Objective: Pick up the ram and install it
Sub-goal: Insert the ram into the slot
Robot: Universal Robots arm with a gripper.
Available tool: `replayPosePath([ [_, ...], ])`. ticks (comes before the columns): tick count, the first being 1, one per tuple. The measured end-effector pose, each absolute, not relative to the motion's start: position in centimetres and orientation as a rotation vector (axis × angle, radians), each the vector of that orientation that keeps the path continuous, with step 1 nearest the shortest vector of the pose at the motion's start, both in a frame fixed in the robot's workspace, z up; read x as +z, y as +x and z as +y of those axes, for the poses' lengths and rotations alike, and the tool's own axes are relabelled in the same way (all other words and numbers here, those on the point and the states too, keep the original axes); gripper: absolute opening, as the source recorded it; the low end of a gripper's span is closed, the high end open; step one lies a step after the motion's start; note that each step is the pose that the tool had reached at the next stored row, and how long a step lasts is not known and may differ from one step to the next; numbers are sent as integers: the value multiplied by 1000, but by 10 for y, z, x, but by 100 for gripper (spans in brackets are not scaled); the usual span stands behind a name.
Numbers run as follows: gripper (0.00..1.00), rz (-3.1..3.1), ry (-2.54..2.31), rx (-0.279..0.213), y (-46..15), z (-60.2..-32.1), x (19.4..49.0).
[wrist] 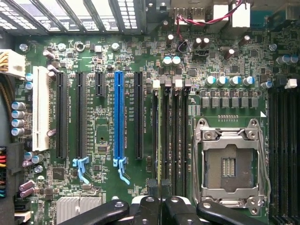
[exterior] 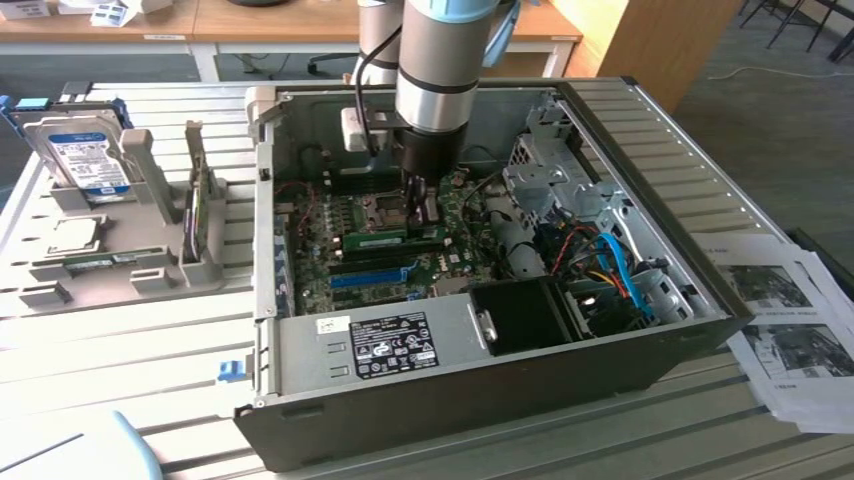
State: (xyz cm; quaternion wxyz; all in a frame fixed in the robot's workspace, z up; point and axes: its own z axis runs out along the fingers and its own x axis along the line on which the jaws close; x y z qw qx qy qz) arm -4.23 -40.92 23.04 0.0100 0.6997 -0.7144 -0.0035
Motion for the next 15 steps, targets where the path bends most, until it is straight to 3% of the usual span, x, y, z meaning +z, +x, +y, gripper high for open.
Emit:
replayPosePath([
  [15, 11, -2226, 2188, -11, -42, -410, 230],
])
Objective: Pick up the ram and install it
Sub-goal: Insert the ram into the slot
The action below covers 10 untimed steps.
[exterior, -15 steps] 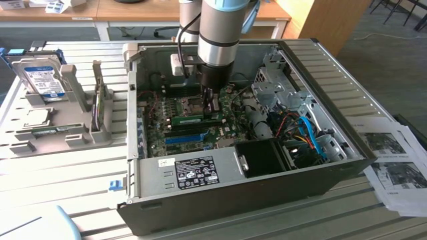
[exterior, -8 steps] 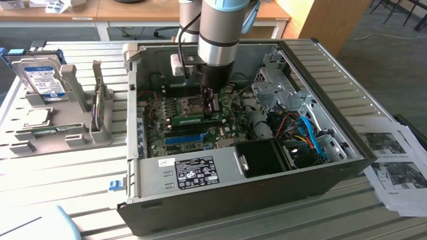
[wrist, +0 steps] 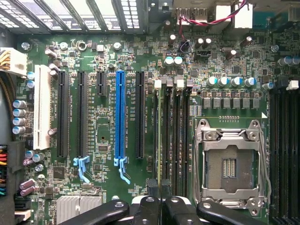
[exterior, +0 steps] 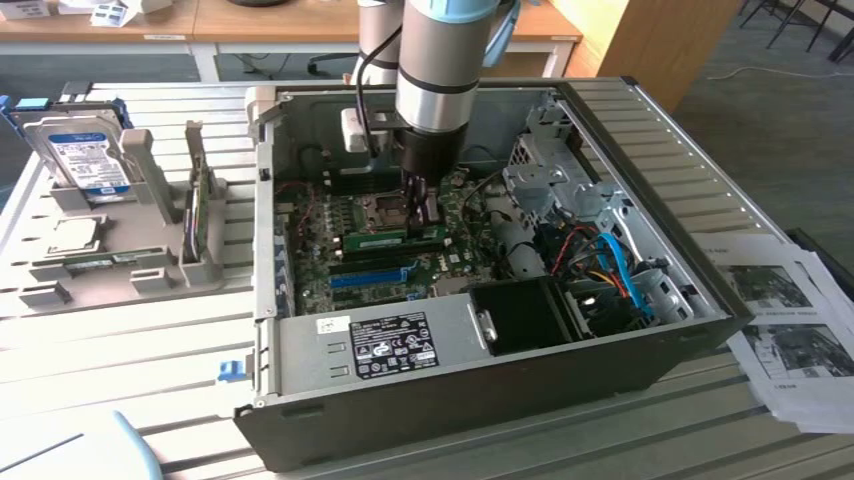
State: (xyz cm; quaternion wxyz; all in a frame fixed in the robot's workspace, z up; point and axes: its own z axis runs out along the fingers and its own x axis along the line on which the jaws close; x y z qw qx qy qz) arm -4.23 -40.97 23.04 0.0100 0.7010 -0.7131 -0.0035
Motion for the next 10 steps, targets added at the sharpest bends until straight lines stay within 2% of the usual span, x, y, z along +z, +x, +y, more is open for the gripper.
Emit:
replayPosePath([
  [10, 11, -2253, 2160, -11, -42, -410, 230],
])
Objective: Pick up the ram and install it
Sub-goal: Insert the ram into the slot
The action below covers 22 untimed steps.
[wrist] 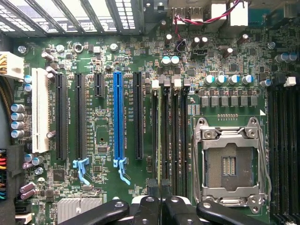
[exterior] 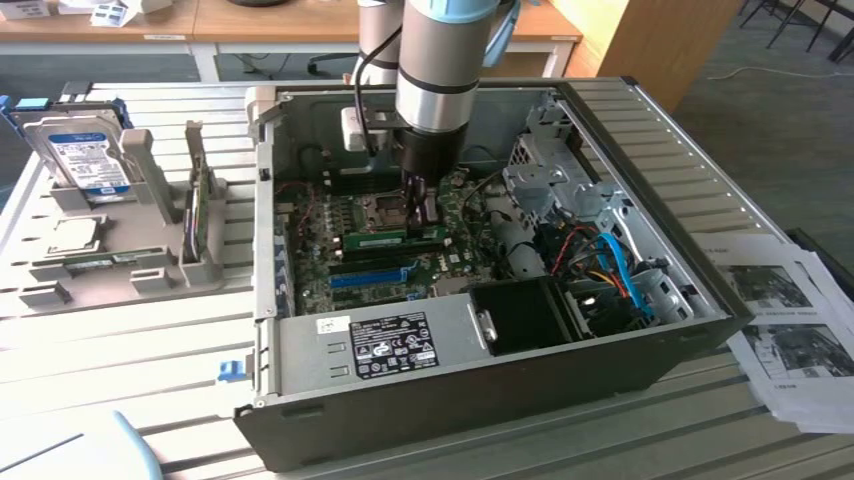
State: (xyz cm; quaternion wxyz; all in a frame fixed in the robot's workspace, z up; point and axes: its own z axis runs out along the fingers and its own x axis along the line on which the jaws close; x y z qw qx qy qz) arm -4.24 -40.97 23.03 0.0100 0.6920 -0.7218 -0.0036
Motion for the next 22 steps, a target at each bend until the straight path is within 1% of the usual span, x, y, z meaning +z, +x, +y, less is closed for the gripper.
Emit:
replayPosePath([
  [22, 11, -2232, 2182, -11, -42, -410, 230],
])
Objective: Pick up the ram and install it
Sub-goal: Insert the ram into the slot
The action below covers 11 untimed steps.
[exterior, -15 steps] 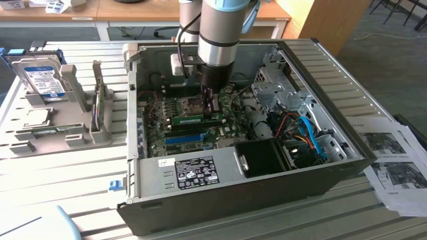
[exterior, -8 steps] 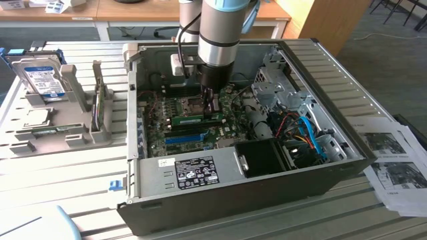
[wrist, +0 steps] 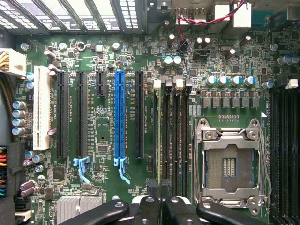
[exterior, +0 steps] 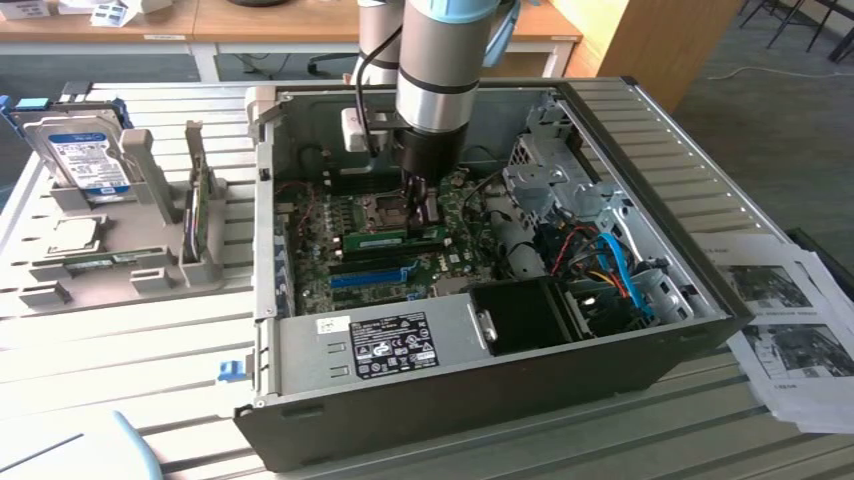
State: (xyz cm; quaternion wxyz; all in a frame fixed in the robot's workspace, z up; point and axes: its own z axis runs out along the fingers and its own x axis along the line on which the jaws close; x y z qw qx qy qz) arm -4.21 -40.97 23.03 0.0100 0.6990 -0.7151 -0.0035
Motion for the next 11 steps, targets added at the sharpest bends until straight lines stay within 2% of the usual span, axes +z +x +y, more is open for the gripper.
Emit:
replayPosePath([
  [11, 11, -2232, 2182, -11, -43, -410, 230],
])
